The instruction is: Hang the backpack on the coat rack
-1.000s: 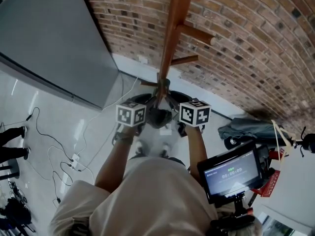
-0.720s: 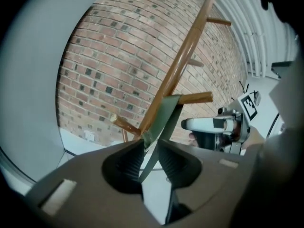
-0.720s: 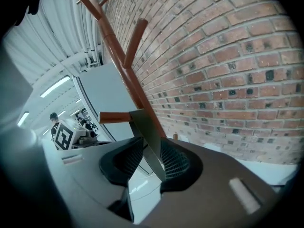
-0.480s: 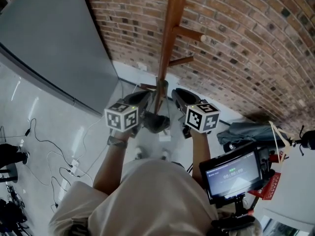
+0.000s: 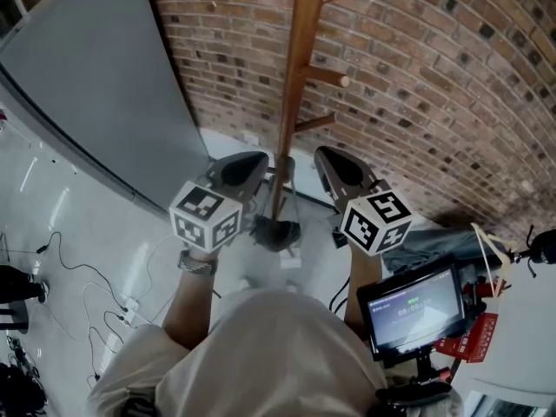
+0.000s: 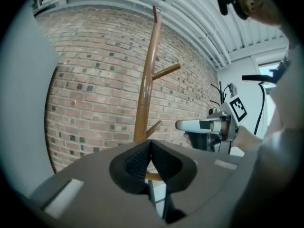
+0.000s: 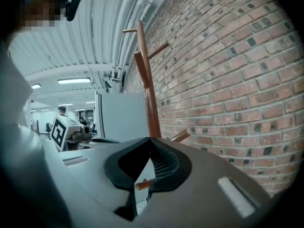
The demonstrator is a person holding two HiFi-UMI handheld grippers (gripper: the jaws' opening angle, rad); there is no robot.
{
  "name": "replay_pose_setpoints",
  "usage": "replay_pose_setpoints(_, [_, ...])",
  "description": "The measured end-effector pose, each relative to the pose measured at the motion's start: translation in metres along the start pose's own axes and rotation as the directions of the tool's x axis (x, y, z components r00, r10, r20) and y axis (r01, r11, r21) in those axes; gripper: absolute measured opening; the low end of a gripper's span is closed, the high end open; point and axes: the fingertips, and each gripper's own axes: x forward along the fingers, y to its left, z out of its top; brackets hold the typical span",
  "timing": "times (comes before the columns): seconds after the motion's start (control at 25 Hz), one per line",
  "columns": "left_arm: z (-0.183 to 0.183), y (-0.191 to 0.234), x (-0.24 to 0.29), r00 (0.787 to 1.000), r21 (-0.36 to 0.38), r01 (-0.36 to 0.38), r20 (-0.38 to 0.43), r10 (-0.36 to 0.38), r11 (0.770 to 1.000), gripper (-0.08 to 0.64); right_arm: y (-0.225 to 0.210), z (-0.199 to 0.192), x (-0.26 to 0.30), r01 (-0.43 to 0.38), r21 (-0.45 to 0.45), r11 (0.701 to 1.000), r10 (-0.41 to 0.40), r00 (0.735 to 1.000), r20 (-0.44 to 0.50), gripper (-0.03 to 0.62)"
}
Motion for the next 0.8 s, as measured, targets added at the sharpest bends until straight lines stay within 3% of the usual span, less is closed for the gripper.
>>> replay_pose_setpoints(0.2, [0.023,-0.01,-0.01,0.999,0.142,-0.034,0.015,0.033,0.989,0.0,0.008,0.028,-0.011,-0.023,-0.002,1.0,0.023,0.997,0.07,0.0])
replay_pose_setpoints(0.32, [0.035,-0.015,-0.016,0.998,0.19,-0.047,0.038,0.041,0.981,0.0,0.01,0.04,-0.018,-0.009,-0.027,1.0,0.012,0.995,0.097,0.0])
replay_pose_setpoints(0.48, [0.047,-0.018,-0.021,0.996,0.189,-0.051,0.081,0.036,0.981,0.0,0.015,0.05,-0.023,-0.014,-0.047,0.999,0.019,0.993,0.115,0.0])
replay_pose_setpoints(0.8, [0.045,-0.017,-0.018,0.995,0.167,-0.06,0.086,0.046,0.984,0.0,0.015,0.045,-0.024,-0.017,-0.039,0.999,0.021,0.995,0.102,0.0])
